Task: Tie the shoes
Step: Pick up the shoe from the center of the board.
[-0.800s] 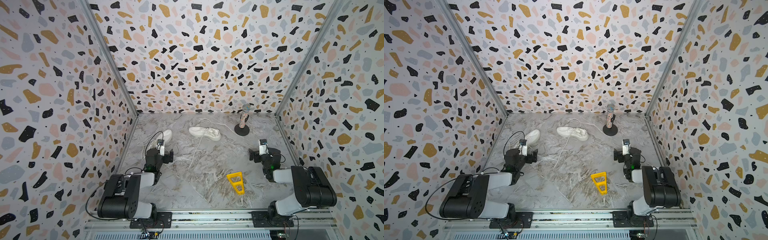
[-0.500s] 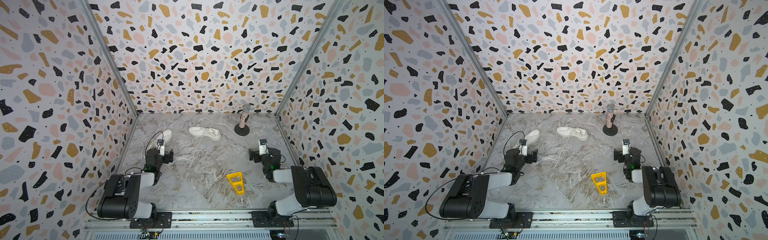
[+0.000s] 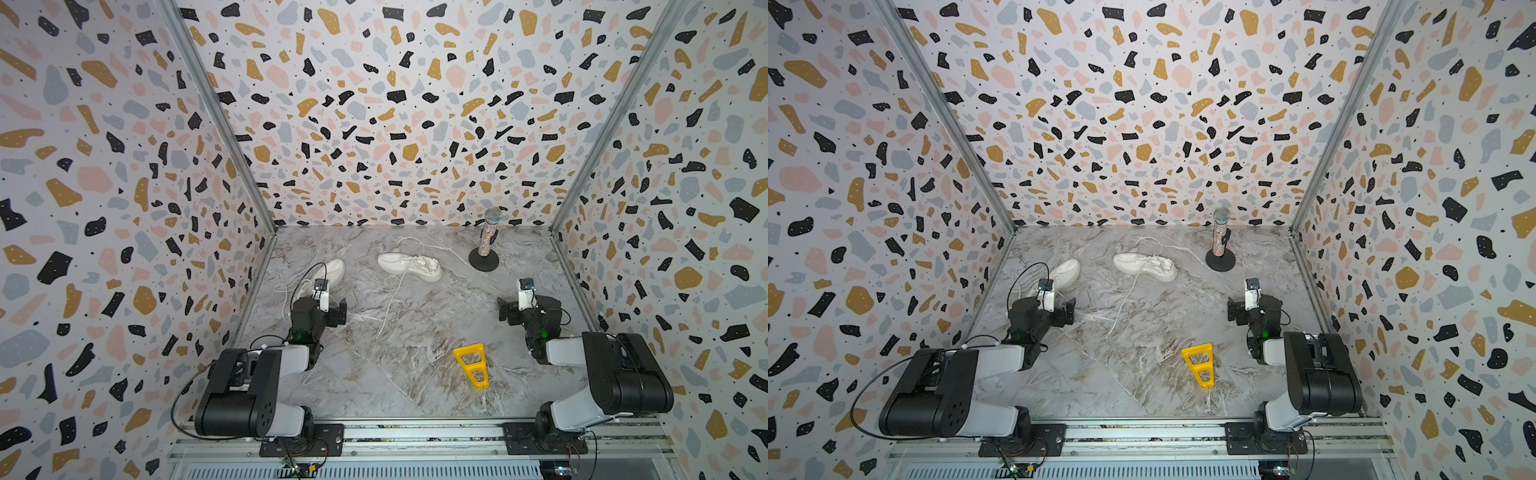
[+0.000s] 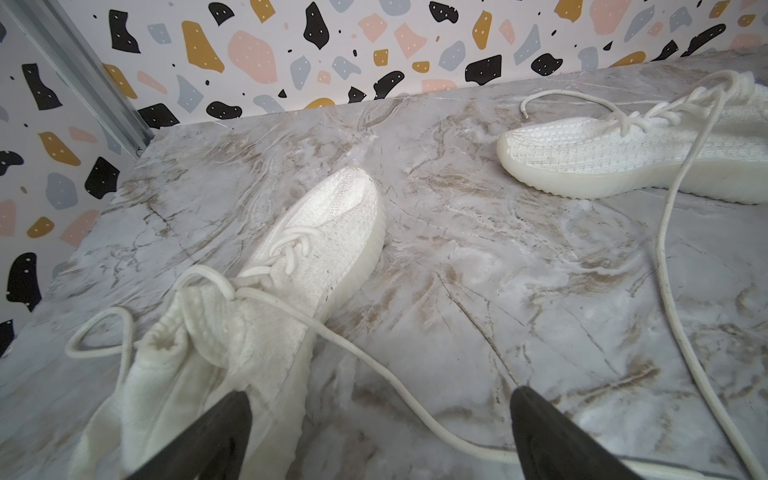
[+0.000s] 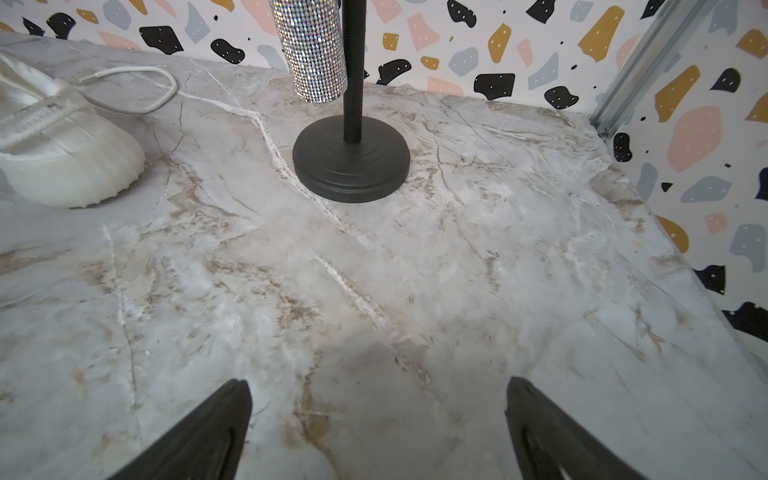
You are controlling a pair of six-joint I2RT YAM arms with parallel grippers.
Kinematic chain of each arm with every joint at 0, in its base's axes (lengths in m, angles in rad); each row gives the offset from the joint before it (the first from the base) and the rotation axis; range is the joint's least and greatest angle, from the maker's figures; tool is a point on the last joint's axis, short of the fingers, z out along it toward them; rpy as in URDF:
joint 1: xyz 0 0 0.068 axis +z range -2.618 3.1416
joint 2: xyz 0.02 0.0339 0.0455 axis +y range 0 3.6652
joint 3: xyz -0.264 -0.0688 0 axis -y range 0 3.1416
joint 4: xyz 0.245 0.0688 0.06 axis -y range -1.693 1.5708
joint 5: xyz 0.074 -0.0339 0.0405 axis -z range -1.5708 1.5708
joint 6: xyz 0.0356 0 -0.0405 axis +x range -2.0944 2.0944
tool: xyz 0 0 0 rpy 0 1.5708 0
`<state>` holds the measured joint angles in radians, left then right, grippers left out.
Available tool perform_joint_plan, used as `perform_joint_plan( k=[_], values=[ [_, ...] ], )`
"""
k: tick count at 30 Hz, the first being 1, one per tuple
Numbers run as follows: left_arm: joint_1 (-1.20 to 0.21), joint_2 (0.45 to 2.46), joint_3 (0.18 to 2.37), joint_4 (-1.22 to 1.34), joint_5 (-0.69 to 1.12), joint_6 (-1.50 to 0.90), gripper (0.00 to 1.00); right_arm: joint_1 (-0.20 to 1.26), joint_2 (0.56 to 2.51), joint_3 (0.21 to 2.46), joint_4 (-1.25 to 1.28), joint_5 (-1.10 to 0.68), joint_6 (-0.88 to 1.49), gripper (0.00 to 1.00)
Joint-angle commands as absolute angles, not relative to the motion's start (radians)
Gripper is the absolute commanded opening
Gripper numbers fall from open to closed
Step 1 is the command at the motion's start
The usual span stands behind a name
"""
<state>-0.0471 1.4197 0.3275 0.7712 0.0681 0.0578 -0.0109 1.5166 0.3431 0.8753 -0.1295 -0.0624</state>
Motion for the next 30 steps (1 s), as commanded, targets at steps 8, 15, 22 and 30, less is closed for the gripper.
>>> perform_joint_plan(
  k=[8,15,22,30],
  values=[
    [-0.055,1.346,0.382,0.666,0.069,0.049,1.00,-0.010,1.398,0.434,0.659,-0.103,-0.037,1.00],
    [-0.049,1.156,0.625,0.137,0.073,0.105,1.00,-0.009,1.251,0.790,-0.013,-0.191,-0.114,1.00],
    [-0.004,1.179,0.930,-0.447,0.124,0.279,0.98,-0.008,1.214,1.051,-0.515,-0.615,-0.315,1.00],
    [0.115,1.373,1.128,-0.707,0.169,0.437,0.74,0.106,1.297,1.132,-0.787,-0.789,-0.564,0.95]
  ],
)
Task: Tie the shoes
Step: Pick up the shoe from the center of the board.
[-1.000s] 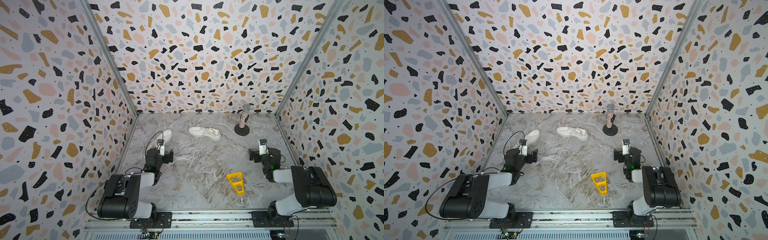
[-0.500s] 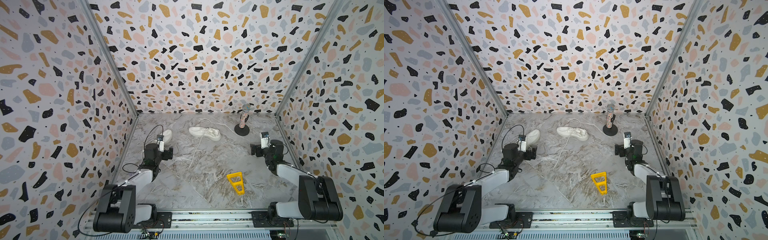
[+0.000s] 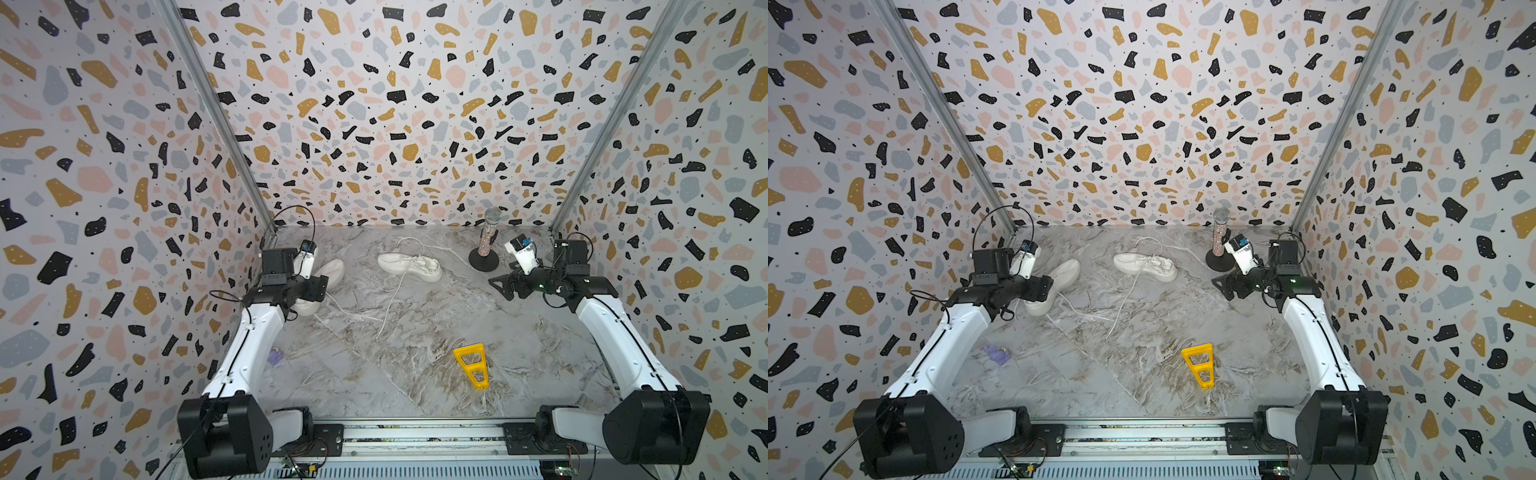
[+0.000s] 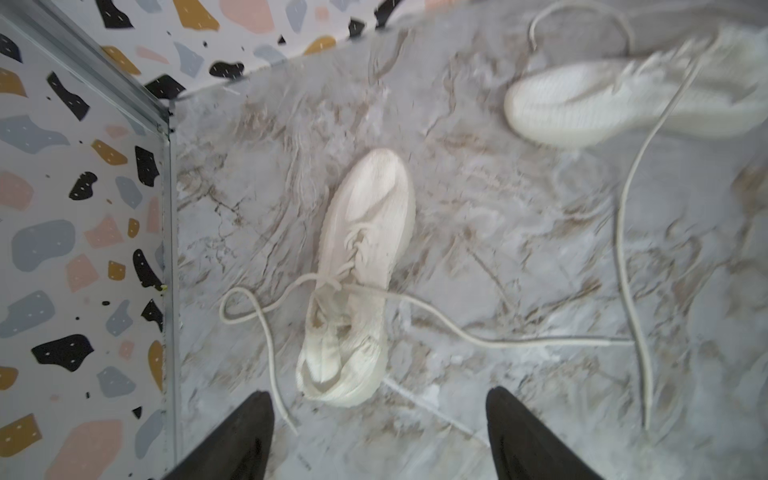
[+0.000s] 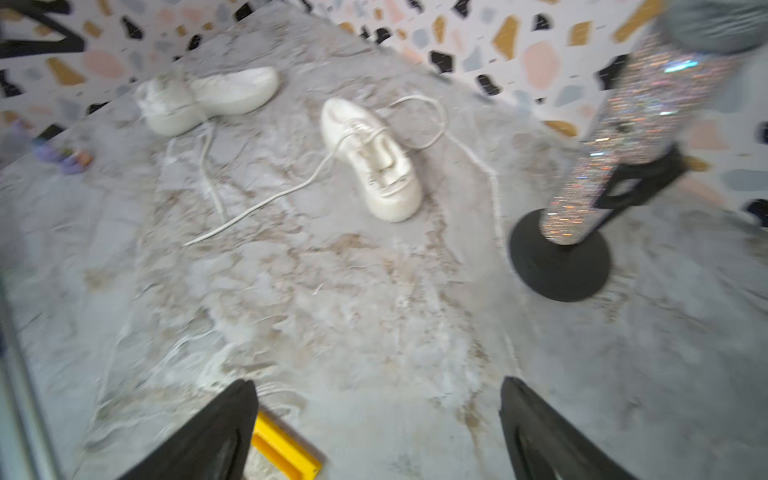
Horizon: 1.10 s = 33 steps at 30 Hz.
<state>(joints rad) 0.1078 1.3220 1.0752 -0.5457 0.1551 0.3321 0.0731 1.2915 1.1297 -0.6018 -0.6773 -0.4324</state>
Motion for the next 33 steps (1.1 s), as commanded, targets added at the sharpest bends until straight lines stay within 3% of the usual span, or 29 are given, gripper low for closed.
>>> perform_joint_plan(
  k=[1,10,24,33],
  values=[
    [0.116,1.401,1.148,-0.715,0.153,0.455,0.70,0.116,1.302,1.118,-0.783,-0.805,-0.578,0.95],
    [0.118,1.645,1.330,-0.773,0.117,0.509,0.41,0.136,1.326,0.977,-0.632,-0.865,-0.532,0.92],
    [0.118,1.830,1.424,-0.805,0.117,0.503,0.32,0.137,1.325,0.953,-0.601,-0.824,-0.517,0.92],
    [0.118,1.903,1.444,-0.805,0.182,0.436,0.10,0.137,1.330,0.953,-0.609,-0.815,-0.523,0.91]
  ],
)
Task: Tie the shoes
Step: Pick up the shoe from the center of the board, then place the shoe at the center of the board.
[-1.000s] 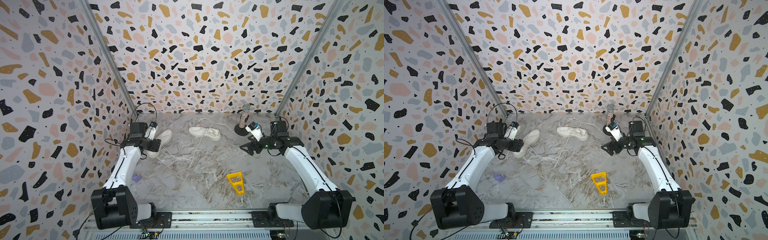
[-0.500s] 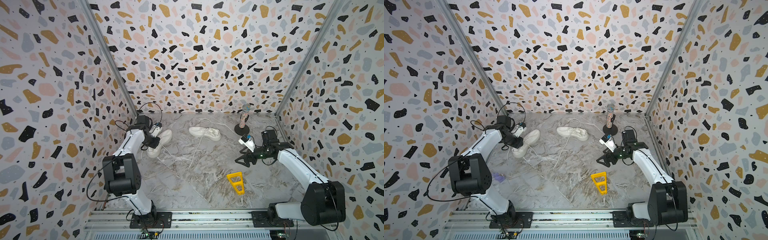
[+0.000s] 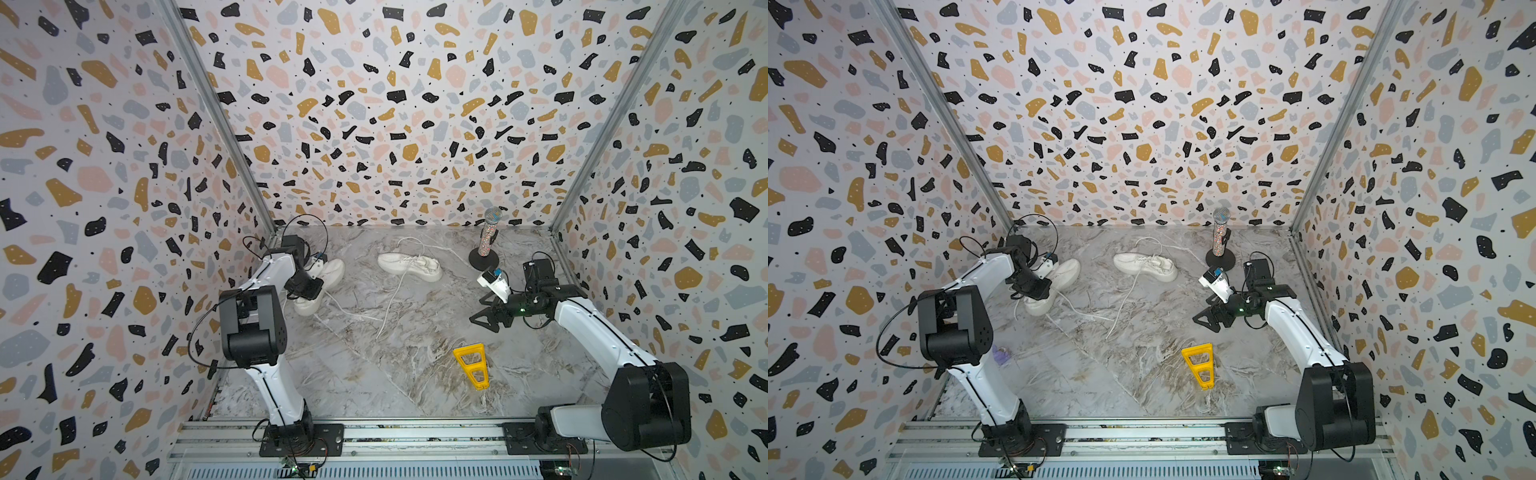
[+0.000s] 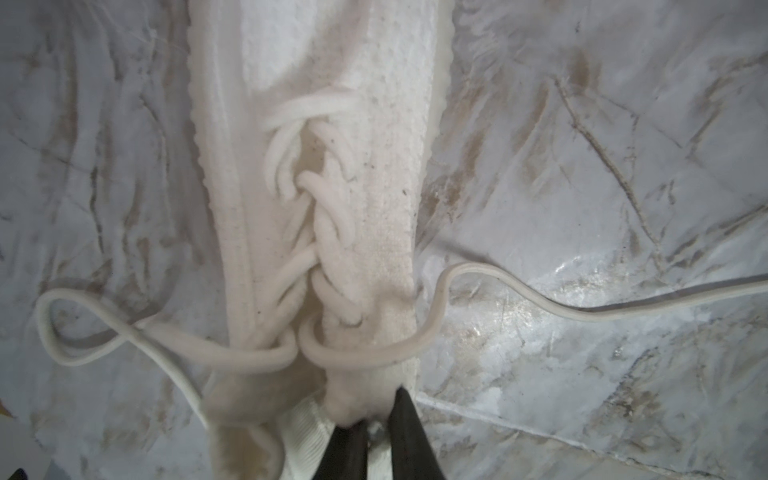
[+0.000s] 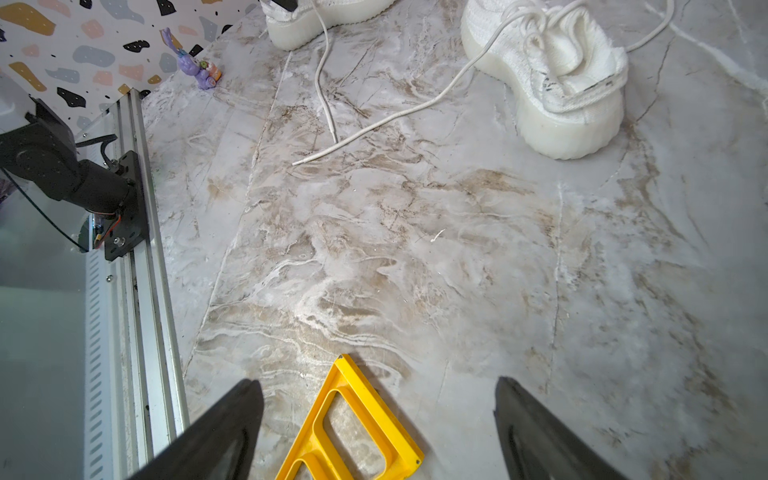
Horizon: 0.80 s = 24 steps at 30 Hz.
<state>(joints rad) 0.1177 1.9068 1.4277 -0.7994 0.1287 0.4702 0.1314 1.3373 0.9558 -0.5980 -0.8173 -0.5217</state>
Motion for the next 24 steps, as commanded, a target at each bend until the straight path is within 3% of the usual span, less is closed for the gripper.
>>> perform_joint_plan(
  k=[1,4,14,24],
  values=[
    [0.118,1.886,1.430,-0.807,0.199,0.417,0.07,0.138,1.327,0.953,-0.609,-0.808,-0.523,0.91],
    [0.096,1.842,1.382,-0.834,0.240,0.368,0.00,0.137,1.319,0.948,-0.603,-0.797,-0.522,0.91],
    [-0.077,1.743,1.240,-0.920,0.200,0.193,0.00,0.137,1.349,0.964,-0.601,-0.788,-0.501,0.91],
    [-0.277,1.734,1.226,-0.942,0.389,-0.007,0.00,0.137,1.471,1.124,-0.755,-0.771,-0.544,0.91]
  ],
)
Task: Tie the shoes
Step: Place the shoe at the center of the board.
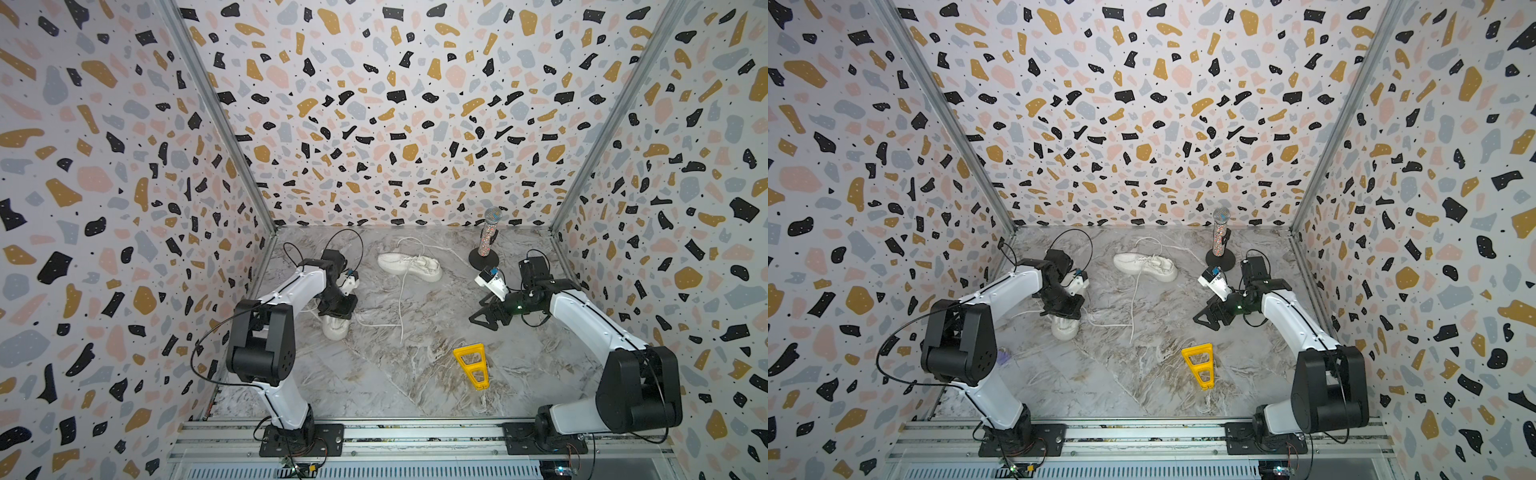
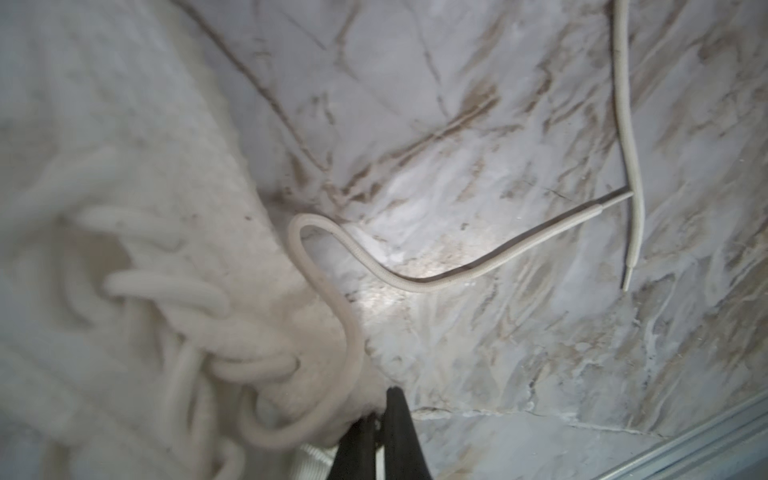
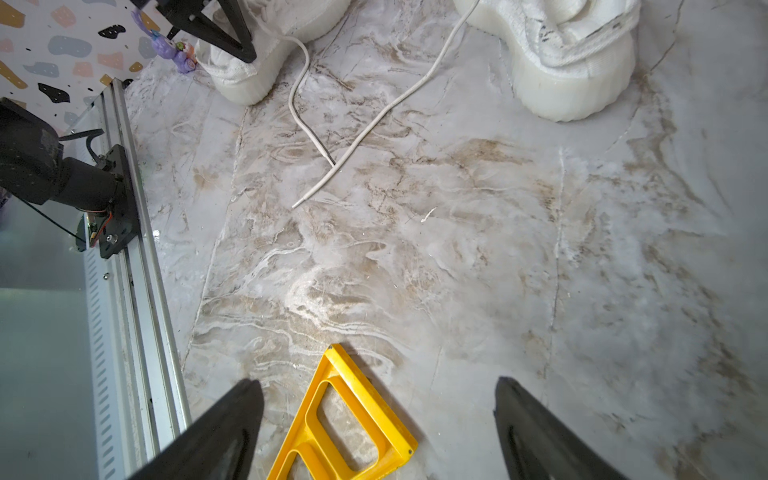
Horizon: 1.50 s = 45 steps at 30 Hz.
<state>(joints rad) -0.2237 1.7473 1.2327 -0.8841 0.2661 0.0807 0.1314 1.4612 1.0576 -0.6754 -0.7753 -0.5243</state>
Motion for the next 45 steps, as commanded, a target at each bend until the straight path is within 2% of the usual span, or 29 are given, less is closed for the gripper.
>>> perform_joint_plan(
  k=[1,7,18,25,29,35,36,38,39,41,45],
  values=[
    [-0.296,1.740,1.232,-0.937,0.406,-0.029,0.00,0.137,1.484,1.136,-0.761,-0.769,-0.538,0.91],
    [-0.393,1.732,1.216,-0.839,0.509,-0.152,0.00,0.138,1.533,1.165,-0.716,-0.776,-0.478,0.91],
    [-0.613,1.646,1.188,-0.743,0.502,-0.166,0.00,0.143,1.585,1.167,-0.702,-0.796,-0.465,0.90],
    [-0.646,1.717,1.205,-0.723,0.557,-0.163,0.00,0.165,1.594,1.119,-0.658,-0.756,-0.414,0.87],
    [-0.661,1.756,1.230,-0.718,0.608,-0.148,0.00,0.179,1.615,1.096,-0.600,-0.707,-0.282,0.85],
    [-0.661,1.735,1.249,-0.722,0.701,-0.083,0.23,0.263,1.677,1.105,-0.560,-0.652,-0.083,0.78],
    [-0.661,1.719,1.249,-0.729,0.699,-0.056,0.29,0.285,1.682,1.104,-0.550,-0.624,-0.054,0.77],
    [-0.654,1.691,1.268,-0.790,0.687,0.021,0.51,0.328,1.690,1.101,-0.538,-0.534,0.000,0.73],
    [-0.648,1.678,1.283,-0.833,0.678,0.077,0.56,0.350,1.698,1.102,-0.540,-0.485,0.025,0.70],
    [-0.623,1.651,1.307,-0.914,0.652,0.182,0.63,0.388,1.714,1.107,-0.555,-0.392,0.068,0.66],
    [-0.511,1.592,1.313,-0.996,0.629,0.308,0.72,0.440,1.760,1.122,-0.569,-0.322,0.140,0.55]
  ],
)
